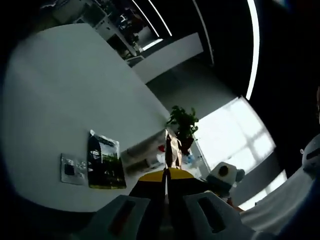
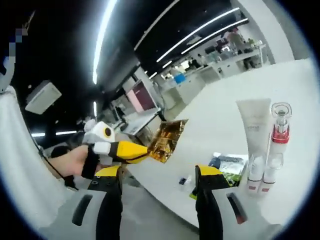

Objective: Arrange the skincare products in the storage area until every visible bottle or jar stands upright without overlapping.

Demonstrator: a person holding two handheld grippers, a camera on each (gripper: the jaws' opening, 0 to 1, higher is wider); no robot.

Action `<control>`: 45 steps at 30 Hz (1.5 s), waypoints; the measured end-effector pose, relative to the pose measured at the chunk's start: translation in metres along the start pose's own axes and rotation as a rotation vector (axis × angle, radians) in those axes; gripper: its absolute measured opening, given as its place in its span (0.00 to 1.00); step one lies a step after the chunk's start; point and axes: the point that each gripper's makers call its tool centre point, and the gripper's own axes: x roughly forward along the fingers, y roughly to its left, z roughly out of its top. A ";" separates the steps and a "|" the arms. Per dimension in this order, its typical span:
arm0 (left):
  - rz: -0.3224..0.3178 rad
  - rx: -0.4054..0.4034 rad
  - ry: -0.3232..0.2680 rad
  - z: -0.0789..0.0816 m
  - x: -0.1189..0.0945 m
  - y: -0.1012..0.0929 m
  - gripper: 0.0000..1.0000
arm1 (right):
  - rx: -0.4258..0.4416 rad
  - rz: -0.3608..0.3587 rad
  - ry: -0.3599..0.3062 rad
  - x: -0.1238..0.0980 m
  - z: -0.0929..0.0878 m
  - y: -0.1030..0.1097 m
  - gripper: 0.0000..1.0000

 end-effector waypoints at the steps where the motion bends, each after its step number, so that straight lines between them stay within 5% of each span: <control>1: 0.004 -0.002 0.001 0.000 0.000 0.001 0.00 | -0.004 0.000 0.003 0.000 -0.001 0.000 0.62; 30: 0.093 -0.060 -0.015 0.003 -0.007 0.034 0.00 | -0.171 -0.038 0.089 -0.018 -0.015 -0.016 0.96; 45: 0.149 -0.081 -0.038 0.010 -0.005 0.060 0.00 | -0.155 -0.078 0.077 -0.025 -0.013 -0.026 0.99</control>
